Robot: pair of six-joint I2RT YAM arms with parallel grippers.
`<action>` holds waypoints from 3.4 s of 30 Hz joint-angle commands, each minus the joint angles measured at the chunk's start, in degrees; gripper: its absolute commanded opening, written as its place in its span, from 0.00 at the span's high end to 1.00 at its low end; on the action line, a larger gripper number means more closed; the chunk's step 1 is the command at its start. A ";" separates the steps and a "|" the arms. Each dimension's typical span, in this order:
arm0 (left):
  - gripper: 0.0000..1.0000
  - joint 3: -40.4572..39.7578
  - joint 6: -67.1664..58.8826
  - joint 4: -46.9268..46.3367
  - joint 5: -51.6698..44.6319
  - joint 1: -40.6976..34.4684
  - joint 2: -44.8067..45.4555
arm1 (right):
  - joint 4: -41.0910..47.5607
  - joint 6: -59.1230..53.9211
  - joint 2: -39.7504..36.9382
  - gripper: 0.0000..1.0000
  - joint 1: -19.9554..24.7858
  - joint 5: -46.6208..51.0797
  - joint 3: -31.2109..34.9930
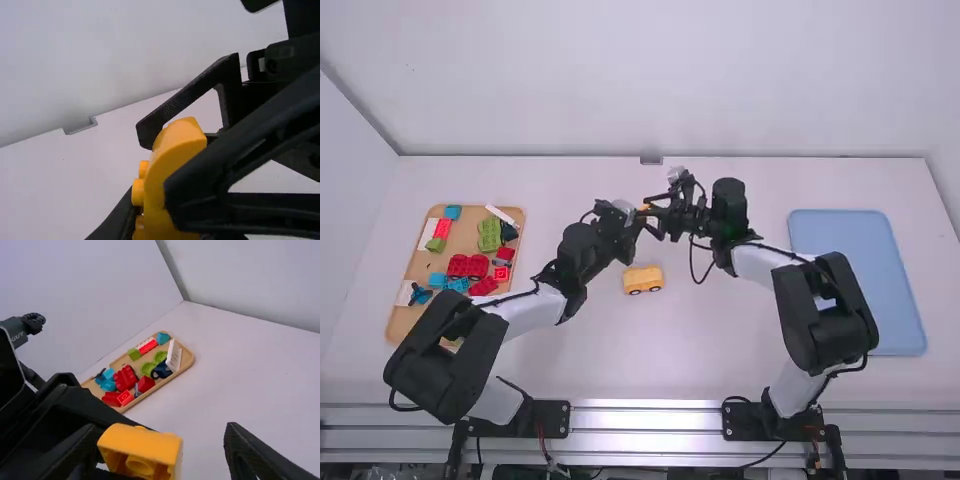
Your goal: Assemble lego blocks to make yellow taxi
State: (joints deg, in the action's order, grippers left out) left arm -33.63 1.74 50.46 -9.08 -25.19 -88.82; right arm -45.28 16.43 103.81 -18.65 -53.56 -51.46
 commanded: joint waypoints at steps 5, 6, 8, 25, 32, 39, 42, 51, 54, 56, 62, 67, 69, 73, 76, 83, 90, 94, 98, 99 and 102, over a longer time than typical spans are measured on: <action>0.98 -0.59 -2.73 0.44 -2.01 -0.31 0.09 | -0.59 -0.35 -1.05 0.38 -2.08 -0.81 0.72; 0.98 -0.59 -2.49 0.50 -1.99 -0.31 0.09 | -0.59 -0.33 -1.05 0.39 -2.16 -0.79 0.70; 0.98 -0.59 -2.58 0.46 -1.73 -0.31 0.09 | -0.63 -0.33 -1.05 0.45 -2.56 -0.81 0.72; 0.88 -0.59 -2.54 1.05 -0.26 -0.33 0.09 | -0.42 -0.39 -1.05 0.81 -2.40 -0.79 0.72; 0.63 -0.59 -2.54 0.81 -0.31 -0.31 0.09 | 1.20 -3.15 -1.05 0.90 -1.44 -0.66 0.72; 0.01 -0.48 2.84 -0.04 -0.26 -0.33 0.09 | 2.16 -5.20 -1.05 0.91 1.57 -0.61 0.70; 0.01 -0.46 4.79 -0.76 -0.50 -0.17 0.09 | 2.19 -6.40 -1.05 0.91 3.39 -0.61 0.70; 0.01 -2.19 3.50 -9.66 -17.51 1.42 0.22 | 4.70 -14.69 -1.07 0.86 8.48 -16.96 -1.36; 0.01 -6.54 0.04 -16.94 -29.24 4.57 0.17 | 9.35 -20.70 -1.05 0.87 9.03 -23.30 -3.34; 0.01 -9.66 -4.70 -22.25 -37.42 6.21 0.17 | 11.74 -24.55 -1.07 0.88 9.03 -26.49 -4.37; 0.01 -14.82 -15.87 -32.09 -47.65 7.17 0.17 | 13.44 -30.03 -1.07 0.88 9.68 -34.62 -5.66; 0.01 -15.37 -22.49 -33.59 -54.25 7.15 0.17 | 12.28 -30.91 -1.07 0.89 9.57 -35.89 -5.68; 0.02 -15.37 -23.37 -33.51 -54.36 7.15 0.17 | 12.31 -30.84 -1.07 0.89 9.40 -35.89 -5.68; 0.11 -15.34 -24.68 -32.98 -54.05 7.15 -0.13 | 12.31 -30.86 -1.07 0.89 8.07 -35.89 -5.68; 0.19 -15.23 -23.85 -32.44 -53.90 7.15 -0.35 | 12.31 -30.86 -1.07 0.90 6.62 -35.89 -5.68; 0.41 -15.21 -23.67 -33.42 -52.41 7.19 -0.35 | 12.11 -30.88 -1.07 0.89 5.22 -35.65 -5.68; 0.60 -14.99 -23.63 -33.53 -52.43 7.19 -0.35 | 12.37 -31.50 -1.07 0.89 5.20 -35.12 -5.68; 0.63 -14.99 -22.14 -33.51 -52.41 7.19 -0.35 | 12.79 -31.47 -1.07 0.89 5.20 -33.33 -5.68; 0.80 -14.99 -22.14 -33.53 -52.41 7.19 -0.35 | 13.16 -31.47 -1.07 0.89 5.20 -31.26 -5.68; 0.83 -14.99 -22.14 -33.62 -52.41 7.19 -0.35 | 13.16 -31.47 -1.05 0.88 5.20 -31.26 -5.68; 0.93 -15.08 -22.10 -34.64 -51.43 7.19 -0.35 | 13.00 -31.32 -1.05 0.33 5.14 -29.99 -5.68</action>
State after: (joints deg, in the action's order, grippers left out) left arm -48.16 -19.35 15.81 -57.60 -17.47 -88.88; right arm -32.18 -15.27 103.68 -13.50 -86.80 -55.55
